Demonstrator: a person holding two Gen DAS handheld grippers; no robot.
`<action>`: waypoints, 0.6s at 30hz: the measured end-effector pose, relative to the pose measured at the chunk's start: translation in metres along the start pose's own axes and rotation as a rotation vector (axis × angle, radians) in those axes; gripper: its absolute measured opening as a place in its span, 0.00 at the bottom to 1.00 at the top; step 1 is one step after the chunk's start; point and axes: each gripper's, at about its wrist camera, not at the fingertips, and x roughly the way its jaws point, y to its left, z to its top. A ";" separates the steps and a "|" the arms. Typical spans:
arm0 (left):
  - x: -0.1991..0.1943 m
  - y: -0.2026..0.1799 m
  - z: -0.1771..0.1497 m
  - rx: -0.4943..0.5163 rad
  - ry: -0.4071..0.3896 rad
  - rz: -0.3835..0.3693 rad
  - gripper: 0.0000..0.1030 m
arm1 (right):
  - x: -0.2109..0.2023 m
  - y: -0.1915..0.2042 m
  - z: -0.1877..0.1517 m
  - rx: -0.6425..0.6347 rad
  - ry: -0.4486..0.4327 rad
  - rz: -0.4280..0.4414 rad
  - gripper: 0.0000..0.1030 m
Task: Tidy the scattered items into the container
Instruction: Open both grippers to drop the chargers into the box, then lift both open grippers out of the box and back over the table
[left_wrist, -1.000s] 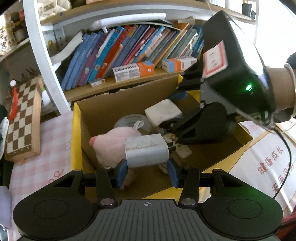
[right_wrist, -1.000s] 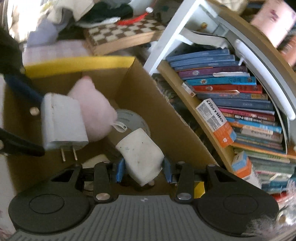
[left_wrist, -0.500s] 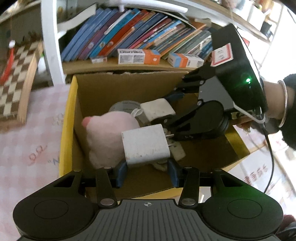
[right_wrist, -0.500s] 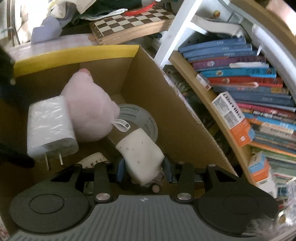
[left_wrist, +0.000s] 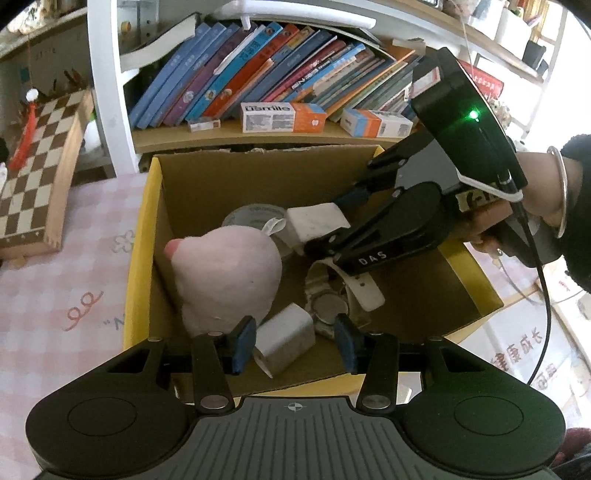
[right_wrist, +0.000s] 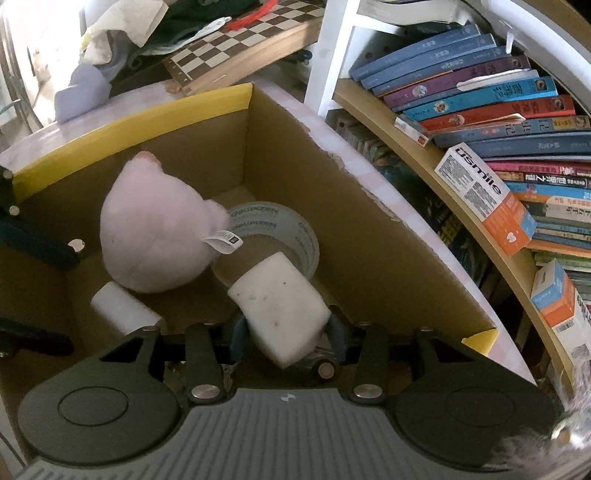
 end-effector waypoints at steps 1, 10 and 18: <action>-0.001 -0.001 0.000 0.002 -0.003 0.005 0.48 | -0.001 -0.001 0.000 0.008 -0.003 0.004 0.44; -0.024 -0.010 0.000 0.060 -0.074 0.044 0.63 | -0.016 -0.013 -0.003 0.088 -0.066 0.038 0.61; -0.039 -0.018 0.000 0.083 -0.126 0.050 0.64 | -0.044 -0.013 -0.005 0.109 -0.152 -0.005 0.67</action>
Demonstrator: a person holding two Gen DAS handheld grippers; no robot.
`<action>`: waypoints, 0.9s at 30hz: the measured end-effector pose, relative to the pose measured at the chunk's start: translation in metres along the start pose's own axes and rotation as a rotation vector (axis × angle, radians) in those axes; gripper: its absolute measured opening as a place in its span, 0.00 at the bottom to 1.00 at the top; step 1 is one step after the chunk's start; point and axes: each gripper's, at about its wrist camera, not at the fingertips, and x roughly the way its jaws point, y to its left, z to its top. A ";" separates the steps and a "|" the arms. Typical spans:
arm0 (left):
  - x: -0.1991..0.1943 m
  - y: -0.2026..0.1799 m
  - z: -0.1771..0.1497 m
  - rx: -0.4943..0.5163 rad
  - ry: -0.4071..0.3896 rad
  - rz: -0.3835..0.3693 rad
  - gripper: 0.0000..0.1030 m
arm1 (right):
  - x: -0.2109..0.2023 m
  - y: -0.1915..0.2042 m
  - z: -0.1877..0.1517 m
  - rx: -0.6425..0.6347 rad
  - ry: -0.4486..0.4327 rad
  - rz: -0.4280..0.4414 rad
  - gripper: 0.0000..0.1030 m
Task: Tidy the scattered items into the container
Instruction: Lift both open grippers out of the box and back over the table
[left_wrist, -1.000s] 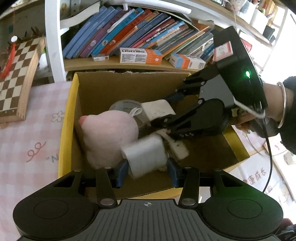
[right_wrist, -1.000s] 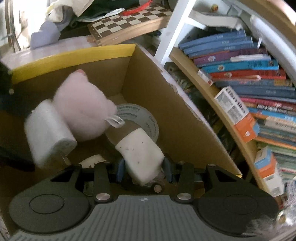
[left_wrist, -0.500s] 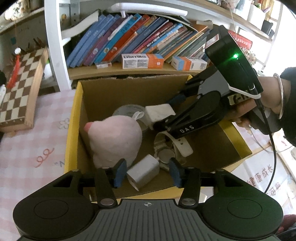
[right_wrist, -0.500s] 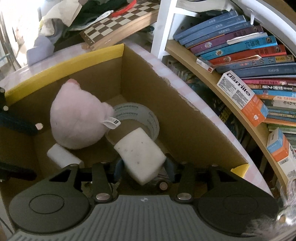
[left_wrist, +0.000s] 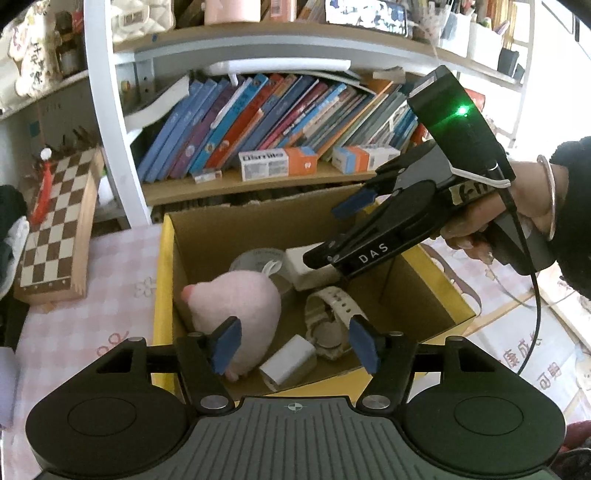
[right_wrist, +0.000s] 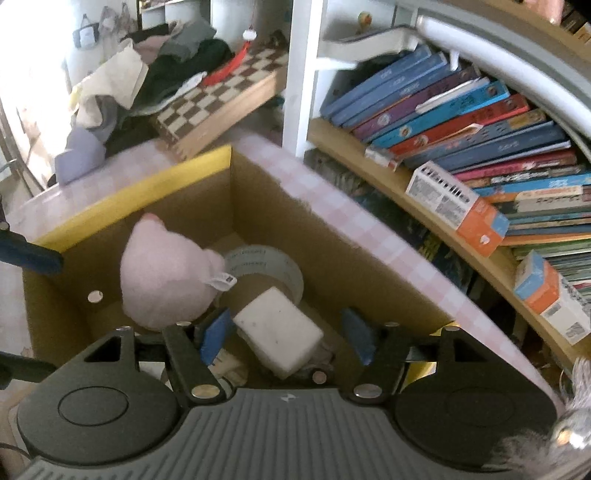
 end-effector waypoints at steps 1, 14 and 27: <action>-0.002 -0.001 0.000 0.002 -0.006 0.001 0.65 | -0.003 0.001 0.000 0.002 -0.008 -0.008 0.67; -0.034 -0.001 -0.009 -0.004 -0.069 0.000 0.68 | -0.050 0.028 0.003 -0.022 -0.101 -0.060 0.72; -0.065 0.012 -0.022 -0.024 -0.130 0.000 0.69 | -0.085 0.063 -0.002 -0.033 -0.149 -0.116 0.75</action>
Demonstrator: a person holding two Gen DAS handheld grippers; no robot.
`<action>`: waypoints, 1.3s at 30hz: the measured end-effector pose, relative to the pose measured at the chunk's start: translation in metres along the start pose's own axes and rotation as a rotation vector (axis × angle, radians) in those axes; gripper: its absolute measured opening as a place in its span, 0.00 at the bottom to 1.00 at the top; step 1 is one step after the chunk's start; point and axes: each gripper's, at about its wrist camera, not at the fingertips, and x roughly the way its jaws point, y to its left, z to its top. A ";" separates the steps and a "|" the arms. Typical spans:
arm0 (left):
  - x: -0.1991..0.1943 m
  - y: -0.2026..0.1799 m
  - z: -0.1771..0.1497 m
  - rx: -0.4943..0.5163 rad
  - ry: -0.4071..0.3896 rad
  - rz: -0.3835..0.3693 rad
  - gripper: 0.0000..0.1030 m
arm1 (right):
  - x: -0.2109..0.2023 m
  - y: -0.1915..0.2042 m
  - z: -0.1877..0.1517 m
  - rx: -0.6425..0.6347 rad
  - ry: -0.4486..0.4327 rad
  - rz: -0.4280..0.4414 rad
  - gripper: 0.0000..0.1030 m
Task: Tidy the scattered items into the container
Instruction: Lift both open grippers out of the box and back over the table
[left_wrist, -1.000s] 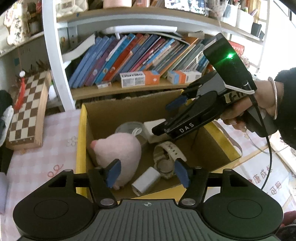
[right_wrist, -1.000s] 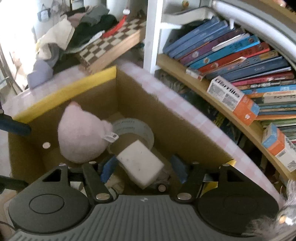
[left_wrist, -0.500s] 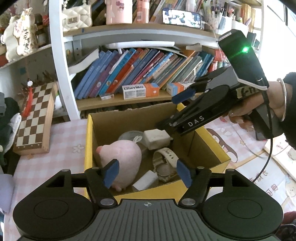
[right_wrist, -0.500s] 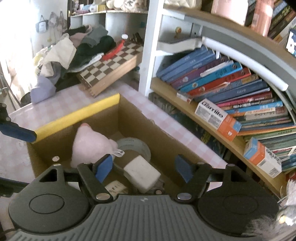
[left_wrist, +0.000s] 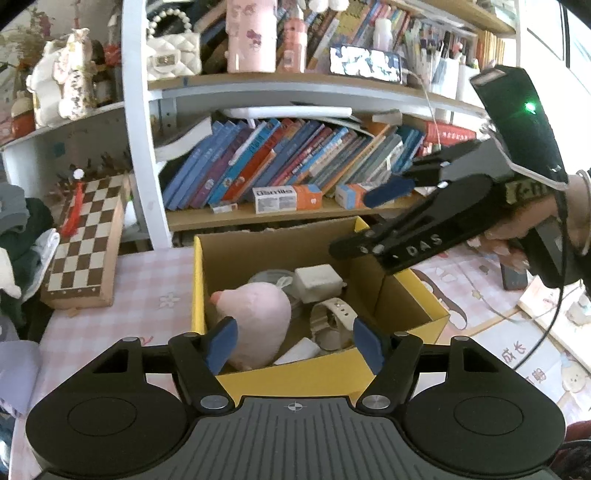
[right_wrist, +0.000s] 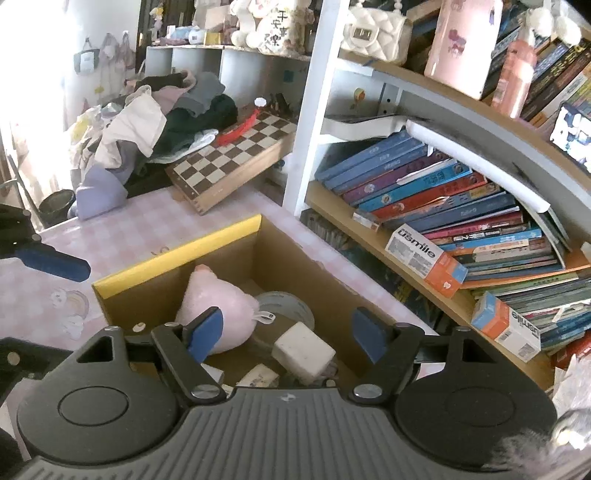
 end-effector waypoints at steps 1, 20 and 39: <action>-0.003 0.001 -0.001 -0.006 -0.012 0.004 0.69 | -0.003 0.002 -0.001 0.003 -0.001 -0.005 0.75; -0.036 0.025 -0.022 -0.054 -0.063 -0.017 0.69 | -0.047 0.042 -0.025 0.121 0.006 -0.118 0.77; -0.052 0.031 -0.055 -0.054 -0.014 -0.060 0.70 | -0.072 0.068 -0.076 0.319 0.076 -0.236 0.79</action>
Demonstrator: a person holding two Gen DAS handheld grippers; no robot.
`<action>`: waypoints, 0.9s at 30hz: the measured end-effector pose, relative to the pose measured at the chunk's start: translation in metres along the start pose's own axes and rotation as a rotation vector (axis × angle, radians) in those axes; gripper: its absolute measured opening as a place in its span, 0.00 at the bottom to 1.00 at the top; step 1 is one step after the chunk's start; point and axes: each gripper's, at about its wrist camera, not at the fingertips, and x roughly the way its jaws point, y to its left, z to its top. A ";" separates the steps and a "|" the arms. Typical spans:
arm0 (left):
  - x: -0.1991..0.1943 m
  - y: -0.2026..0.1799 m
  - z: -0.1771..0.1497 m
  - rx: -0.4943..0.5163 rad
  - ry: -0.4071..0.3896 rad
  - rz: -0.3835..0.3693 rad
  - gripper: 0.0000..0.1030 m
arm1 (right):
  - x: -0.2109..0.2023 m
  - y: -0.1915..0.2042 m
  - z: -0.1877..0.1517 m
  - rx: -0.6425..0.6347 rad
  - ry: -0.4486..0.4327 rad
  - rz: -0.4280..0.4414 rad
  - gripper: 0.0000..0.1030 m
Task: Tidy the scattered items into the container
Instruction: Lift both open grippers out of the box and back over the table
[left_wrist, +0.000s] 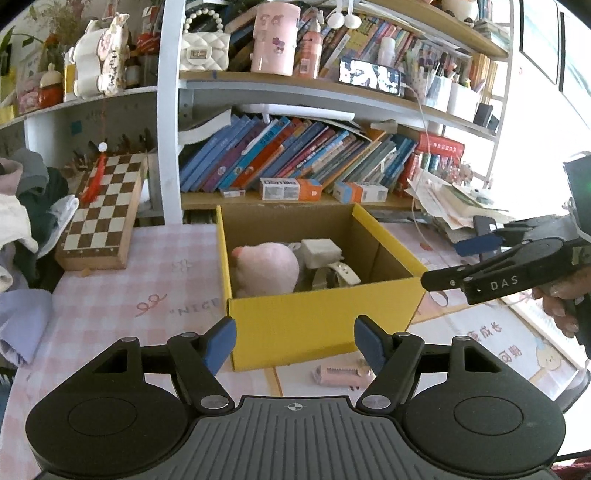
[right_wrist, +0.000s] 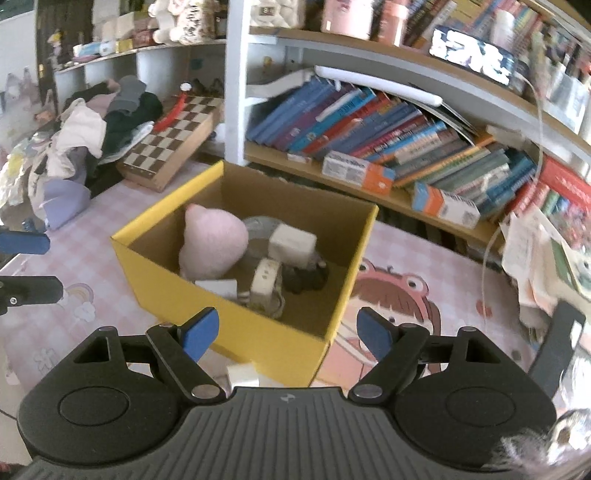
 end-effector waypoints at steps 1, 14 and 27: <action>-0.001 0.000 -0.002 -0.002 0.003 0.002 0.71 | -0.001 0.000 -0.003 0.011 0.002 -0.005 0.79; -0.005 0.005 -0.023 -0.016 0.033 0.069 0.78 | -0.005 0.006 -0.039 0.107 0.041 -0.090 0.82; 0.001 -0.003 -0.046 0.036 0.084 0.097 0.79 | 0.000 0.022 -0.076 0.110 0.077 -0.175 0.84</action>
